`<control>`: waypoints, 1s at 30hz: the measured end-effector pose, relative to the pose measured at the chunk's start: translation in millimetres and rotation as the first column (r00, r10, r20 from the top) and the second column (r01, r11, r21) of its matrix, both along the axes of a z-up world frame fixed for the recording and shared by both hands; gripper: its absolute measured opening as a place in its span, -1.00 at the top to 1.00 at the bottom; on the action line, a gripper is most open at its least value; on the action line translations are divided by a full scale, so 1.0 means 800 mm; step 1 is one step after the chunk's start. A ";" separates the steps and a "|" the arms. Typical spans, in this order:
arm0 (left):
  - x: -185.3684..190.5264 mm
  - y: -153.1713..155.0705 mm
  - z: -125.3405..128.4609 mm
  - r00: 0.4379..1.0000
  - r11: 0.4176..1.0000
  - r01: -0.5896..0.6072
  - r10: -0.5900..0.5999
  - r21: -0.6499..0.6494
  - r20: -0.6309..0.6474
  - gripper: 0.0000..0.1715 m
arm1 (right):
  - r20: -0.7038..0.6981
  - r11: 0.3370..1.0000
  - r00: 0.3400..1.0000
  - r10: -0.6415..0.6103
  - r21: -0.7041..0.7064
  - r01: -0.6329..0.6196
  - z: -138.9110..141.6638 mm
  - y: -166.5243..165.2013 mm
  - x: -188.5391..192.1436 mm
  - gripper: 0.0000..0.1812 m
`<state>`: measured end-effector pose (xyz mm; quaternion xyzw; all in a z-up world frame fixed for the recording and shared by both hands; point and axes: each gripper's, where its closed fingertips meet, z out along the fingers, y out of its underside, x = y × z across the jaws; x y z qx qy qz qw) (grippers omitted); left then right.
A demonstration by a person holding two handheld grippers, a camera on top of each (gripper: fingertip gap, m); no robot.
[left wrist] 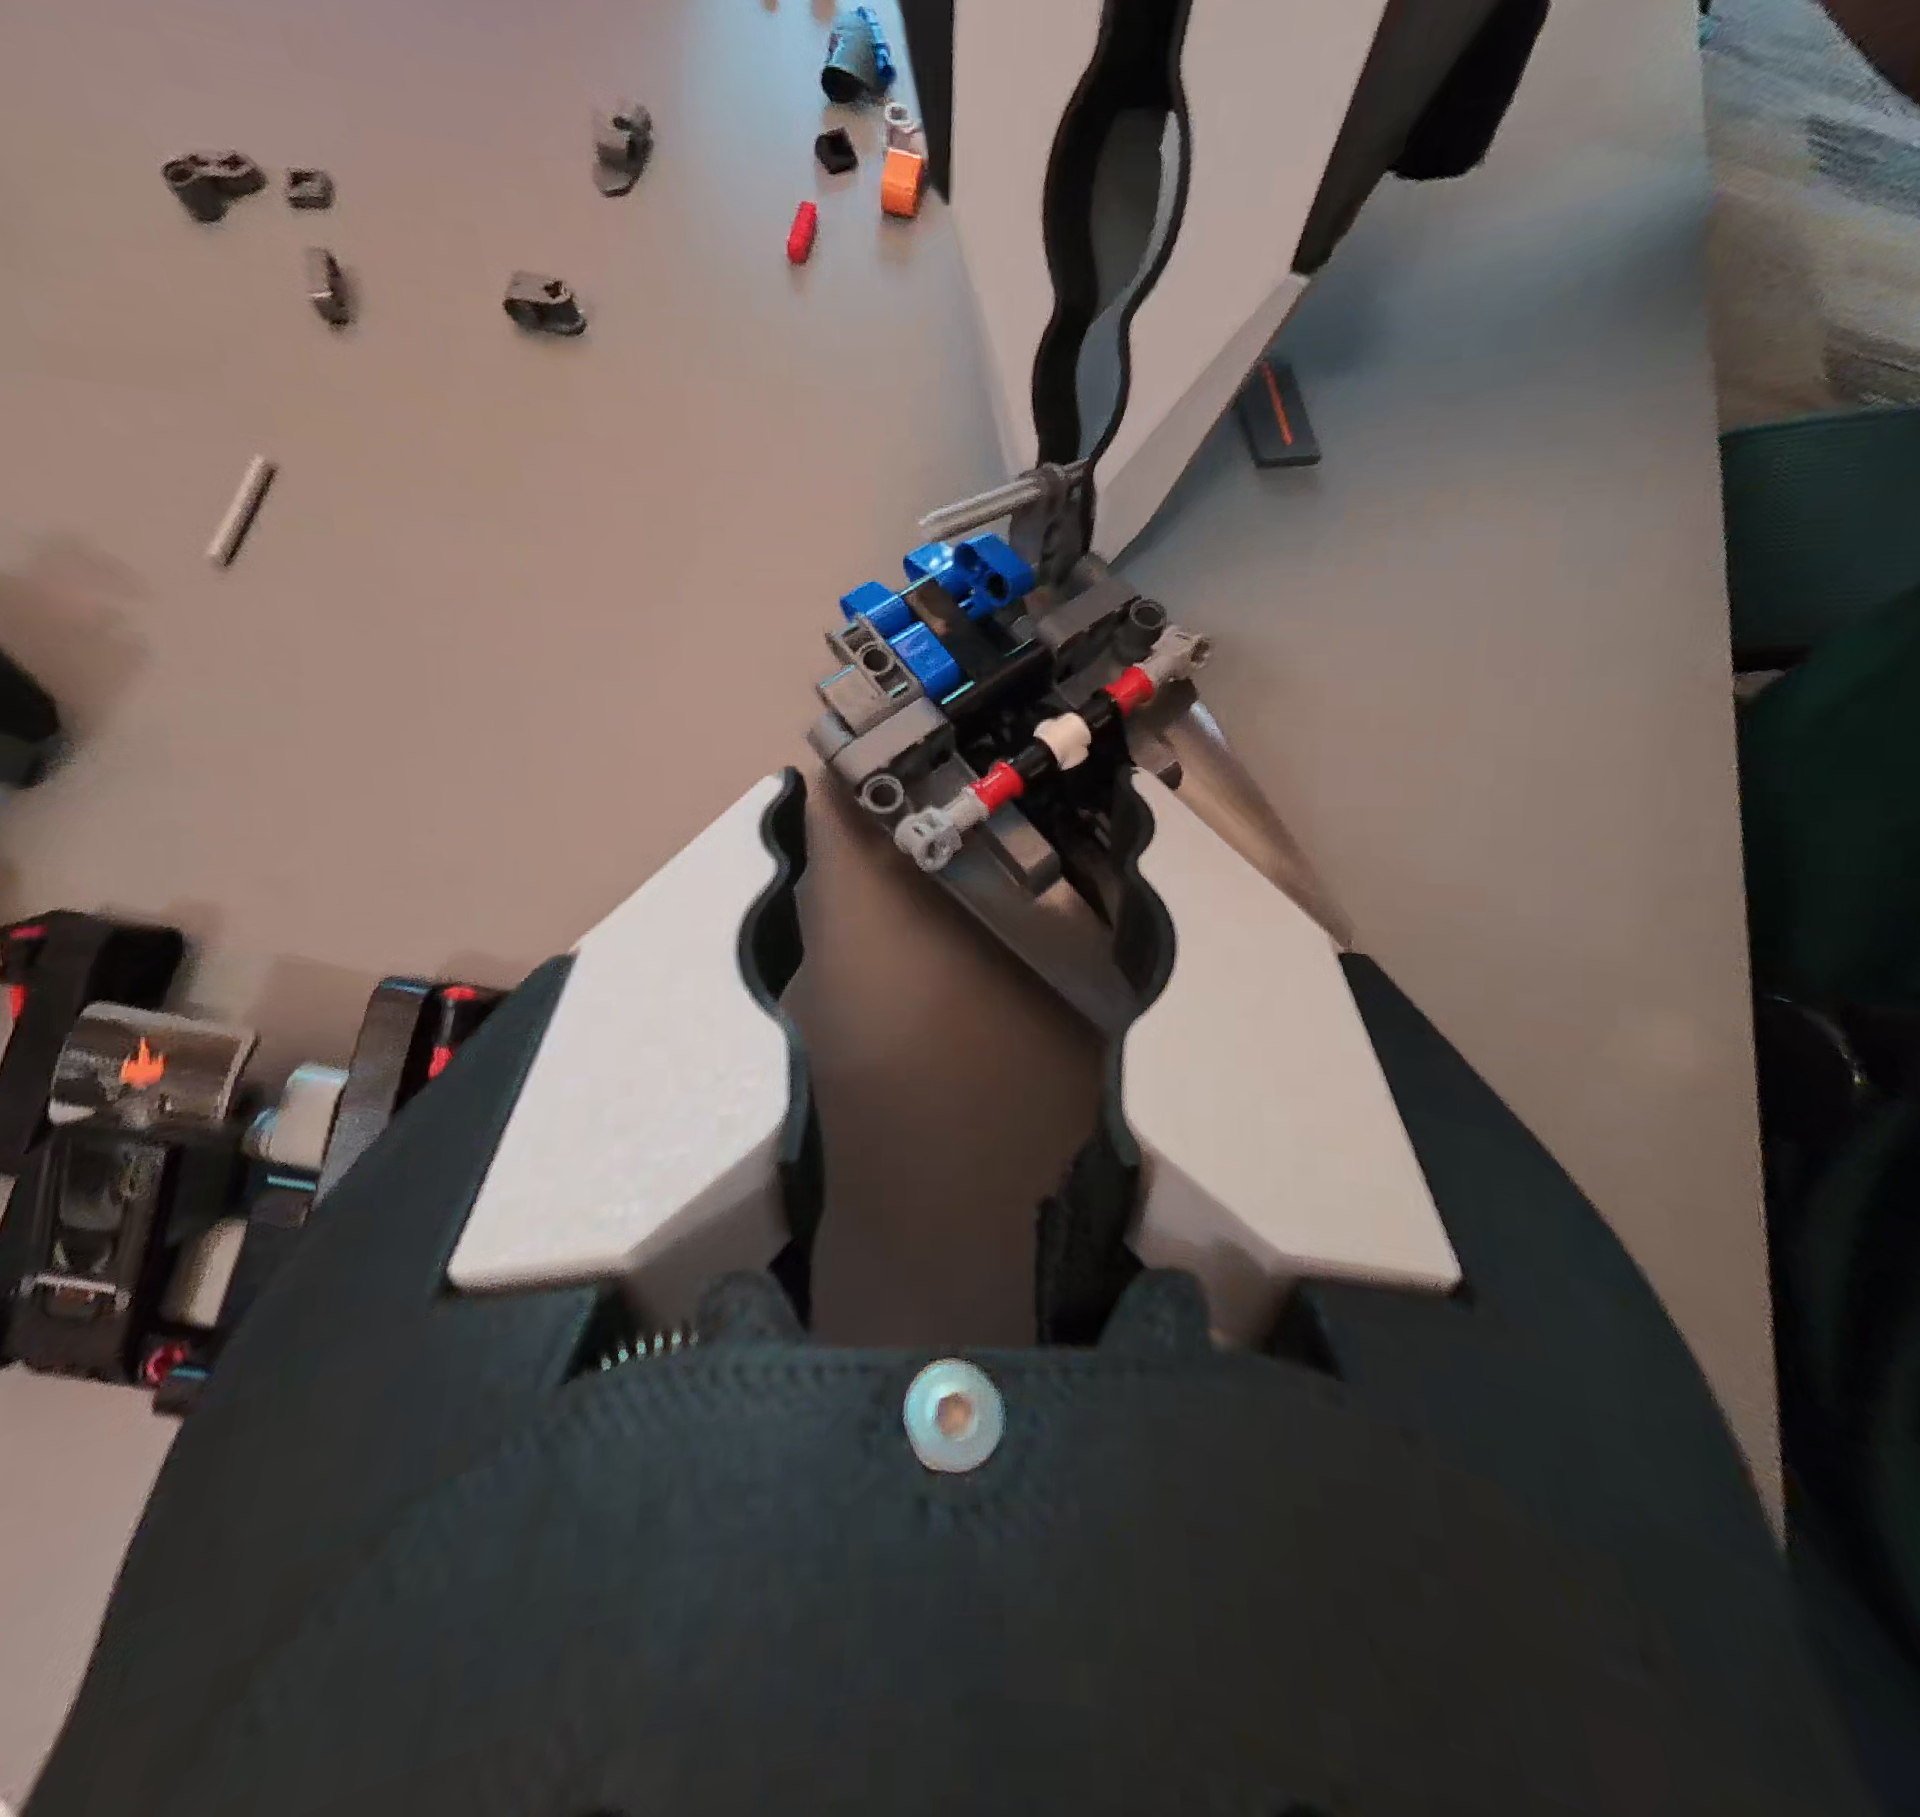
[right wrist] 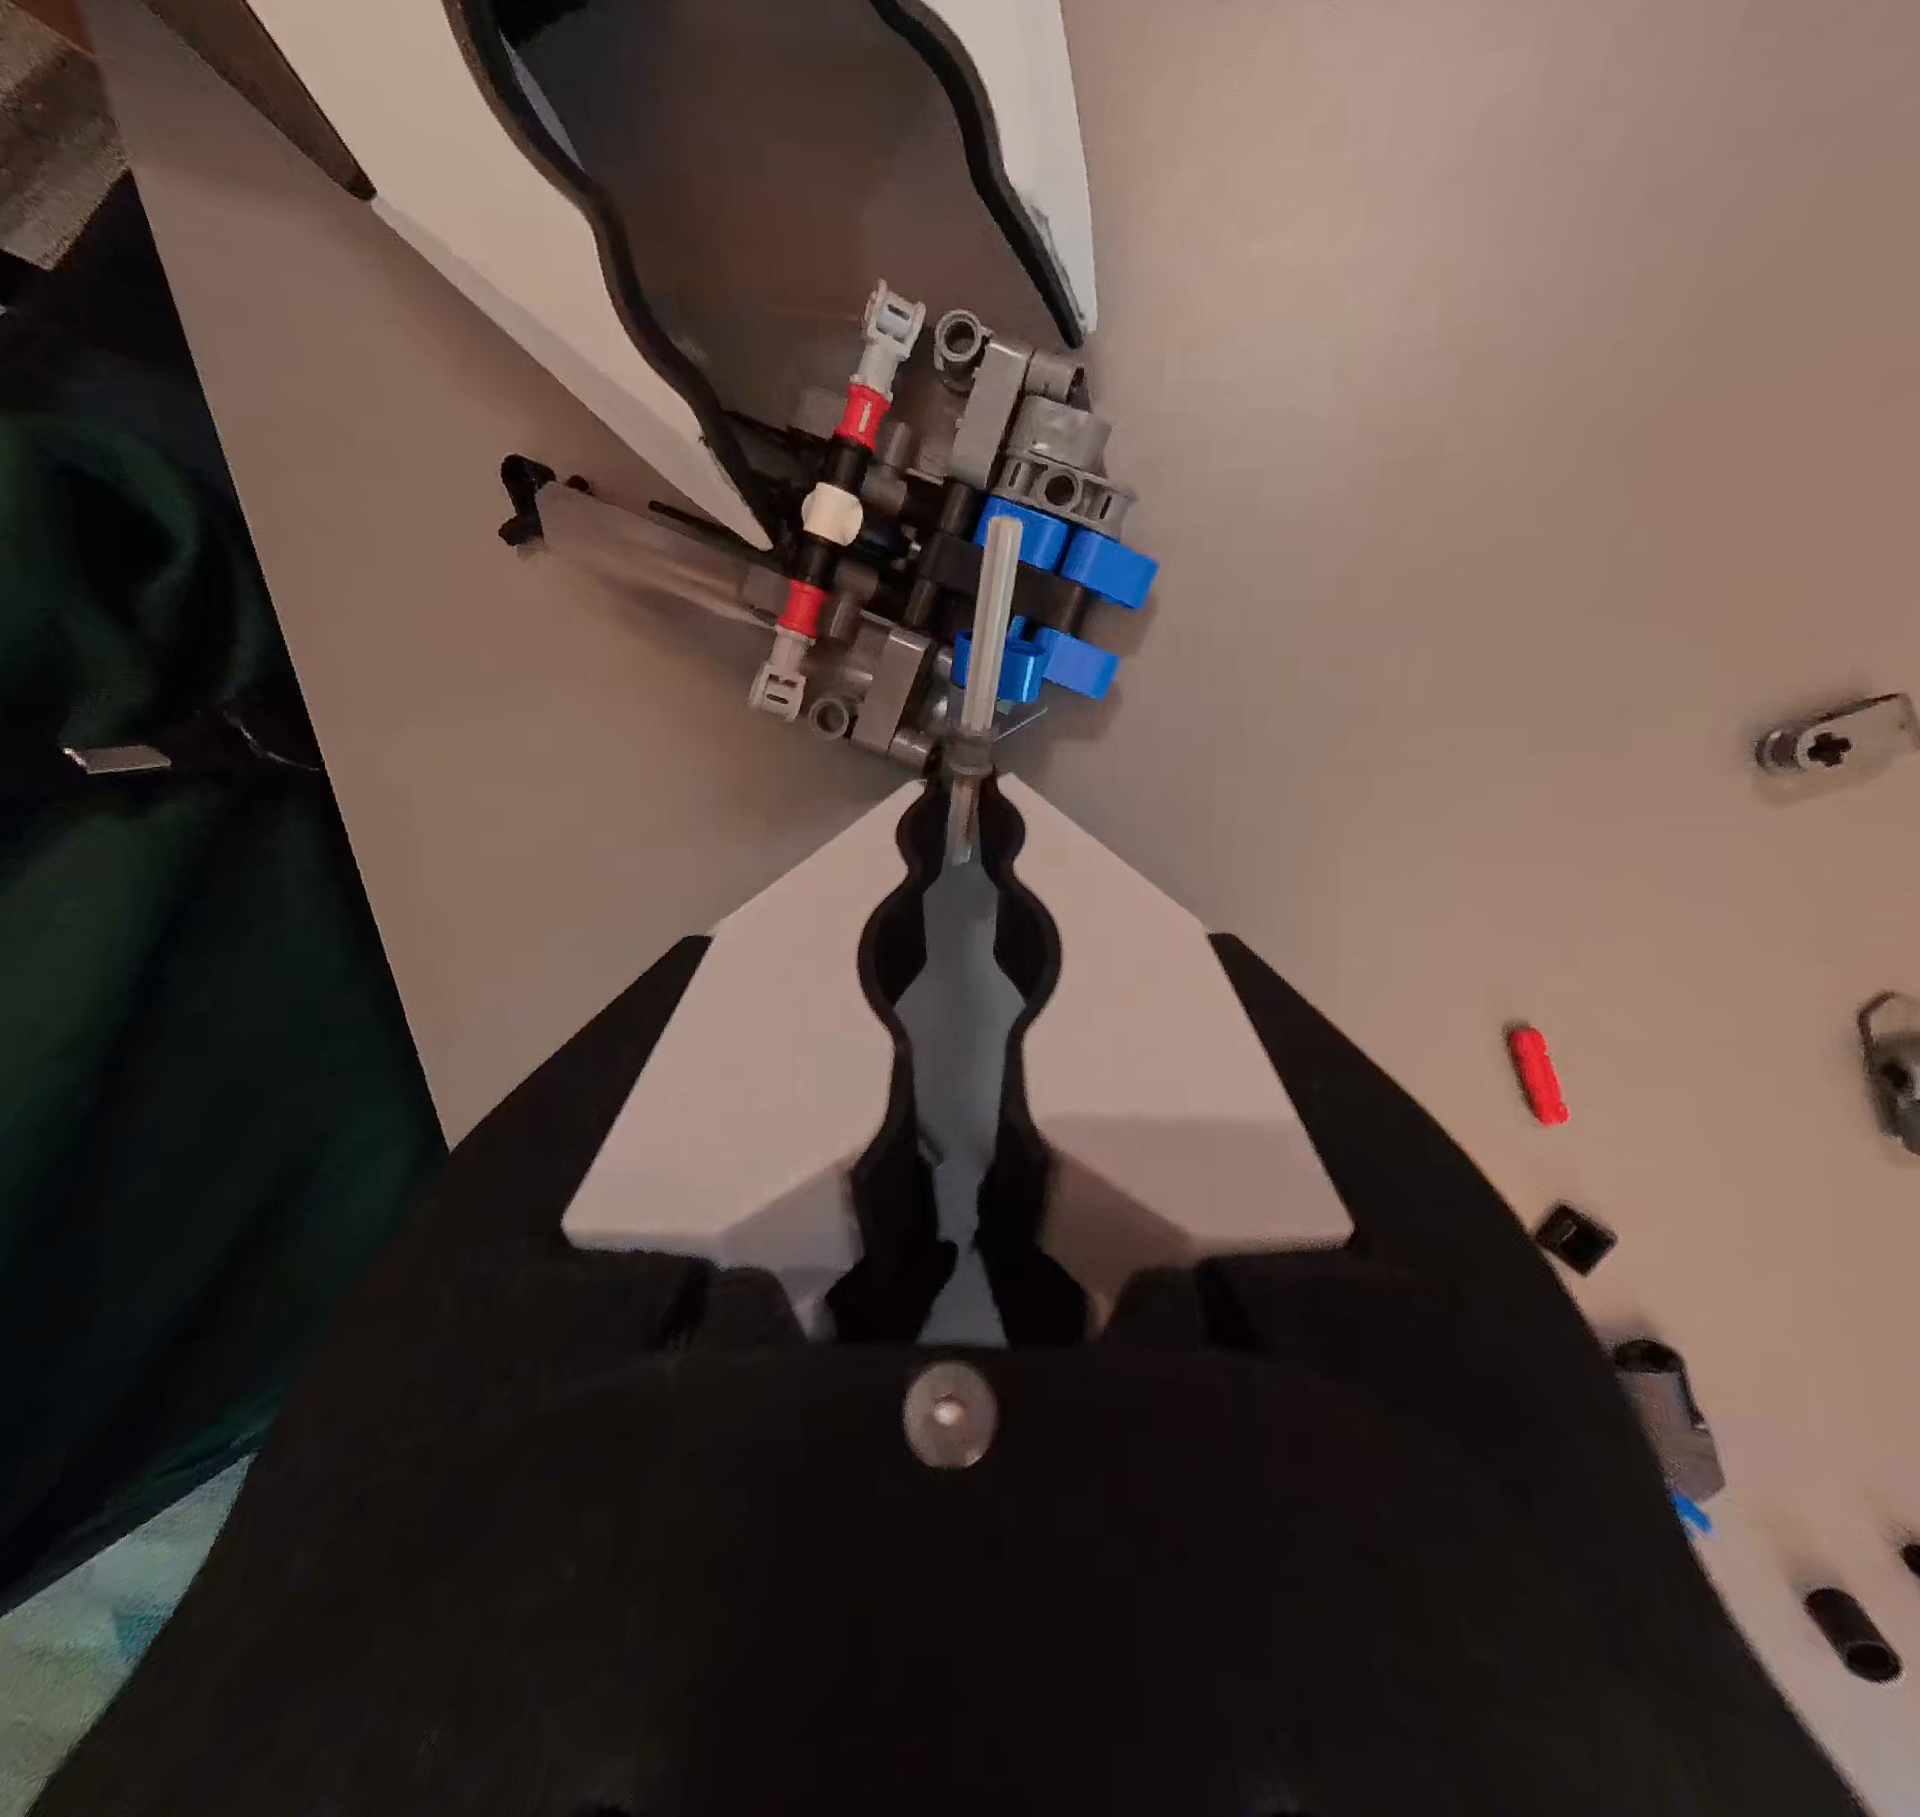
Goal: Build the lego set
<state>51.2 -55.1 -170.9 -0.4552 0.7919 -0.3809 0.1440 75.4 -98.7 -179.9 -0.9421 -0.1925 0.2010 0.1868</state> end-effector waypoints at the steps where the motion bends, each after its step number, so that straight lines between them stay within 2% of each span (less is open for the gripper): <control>1: 0.000 0.000 0.000 1.000 1.000 0.014 -0.014 -0.002 -0.003 0.34 | -0.010 1.000 1.000 0.006 -0.014 -0.007 0.001 0.000 0.000 0.96; 8: 0.001 -0.003 0.000 0.999 0.998 0.034 -0.034 -0.062 -0.001 0.40 | 0.026 0.985 0.994 0.106 -0.137 -0.102 -0.003 -0.018 0.009 0.95; 17: 0.002 -0.004 0.000 0.999 0.998 0.031 -0.030 -0.050 0.016 0.41 | -0.075 0.952 0.983 0.169 -0.244 -0.183 0.012 -0.029 0.000 0.96; 24: 0.003 -0.007 0.001 0.999 0.999 0.017 -0.016 -0.035 0.032 0.43 | -0.196 0.919 0.975 0.109 -0.353 -0.174 0.017 -0.023 -0.009 0.96; 30: 0.004 -0.007 0.001 0.999 0.999 0.018 -0.017 -0.033 0.035 0.43 | -0.194 0.891 0.978 0.079 -0.426 -0.156 0.016 -0.020 -0.003 0.96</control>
